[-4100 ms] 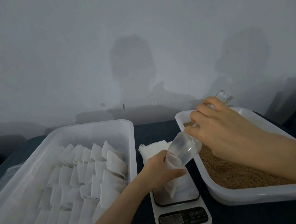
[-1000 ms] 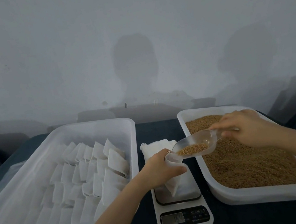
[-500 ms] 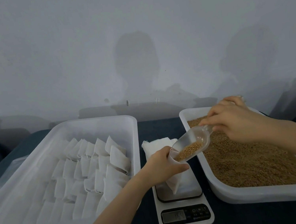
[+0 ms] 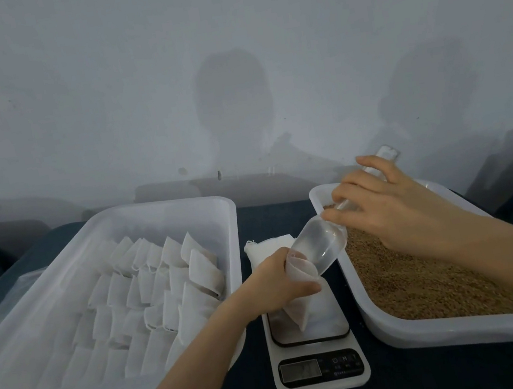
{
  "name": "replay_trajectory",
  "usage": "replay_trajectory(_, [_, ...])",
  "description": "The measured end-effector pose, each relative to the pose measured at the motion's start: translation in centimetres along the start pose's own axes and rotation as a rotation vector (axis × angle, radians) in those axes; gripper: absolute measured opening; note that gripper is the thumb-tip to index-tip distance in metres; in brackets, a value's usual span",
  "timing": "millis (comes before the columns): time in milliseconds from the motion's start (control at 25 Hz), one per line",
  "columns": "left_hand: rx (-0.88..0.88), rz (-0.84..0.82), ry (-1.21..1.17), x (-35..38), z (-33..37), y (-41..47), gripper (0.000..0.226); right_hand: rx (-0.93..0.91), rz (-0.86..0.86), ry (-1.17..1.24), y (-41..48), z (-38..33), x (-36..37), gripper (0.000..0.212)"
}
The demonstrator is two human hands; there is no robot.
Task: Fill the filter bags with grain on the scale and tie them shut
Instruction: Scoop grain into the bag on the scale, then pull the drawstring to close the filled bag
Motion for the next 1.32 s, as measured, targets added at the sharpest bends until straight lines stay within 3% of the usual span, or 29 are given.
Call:
replay_trajectory(200, [-0.055,-0.043,-0.077,-0.6,-0.4,0.2,0.05,0.036,-0.043,-0.018,-1.3,0.9,0.3,0.061])
replay_trajectory(320, [0.0,0.036,0.05,-1.0,-0.7,0.4,0.026,0.181,-0.052,0.011,-2.9,2.3,0.6,0.062])
replay_trajectory(440, [0.005,0.114,0.091,-1.4,-0.8,0.7,0.015,0.666,-0.102,0.044,-7.6,5.6,2.0,0.041])
replay_trajectory(520, [0.008,0.155,0.098,-1.6,-0.7,0.8,0.017,1.013,-0.258,0.193,-12.4,6.3,4.5,0.028])
replay_trajectory(600, [0.014,0.197,0.109,-1.8,-0.6,0.8,0.02,1.243,-0.447,0.393,-16.8,5.2,7.8,0.022])
replay_trajectory(800, [0.009,0.239,0.11,-2.1,-0.4,0.7,0.025,1.326,-0.765,0.301,-22.3,3.1,11.7,0.025])
replay_trajectory(880, [-0.025,0.219,0.067,-1.9,-0.7,0.7,0.021,1.275,-0.822,0.189,-22.0,3.1,11.7,0.025])
replay_trajectory(920, [-0.041,0.212,0.041,-1.9,-0.7,0.7,0.02,1.222,-0.783,0.134,-21.1,3.3,11.4,0.026])
replay_trajectory(1000, [-0.058,0.209,-0.003,-1.8,-0.7,0.6,0.02,1.163,-0.544,0.175,-17.4,3.1,10.1,0.034])
replay_trajectory(1080, [-0.069,0.21,-0.034,-1.8,-0.6,0.6,0.021,1.188,-0.319,0.521,-12.7,1.3,8.8,0.036])
replay_trajectory(1200, [-0.079,0.217,-0.09,-1.9,-0.4,0.5,0.016,1.183,-0.305,0.96,-7.6,-3.1,9.3,0.039])
replay_trajectory(1320, [-0.076,0.214,-0.118,-1.9,-0.5,0.5,0.012,1.233,-0.24,0.999,-6.7,-3.8,10.4,0.019])
Point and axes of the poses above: each hand's wrist, its own y-axis towards the middle knuckle, its own x-axis out of the palm, z = x × y, the point moved 8 cm from there along y, towards the middle knuckle, and after that the axes turned 14 degrees about z, right-handed, at the moved point
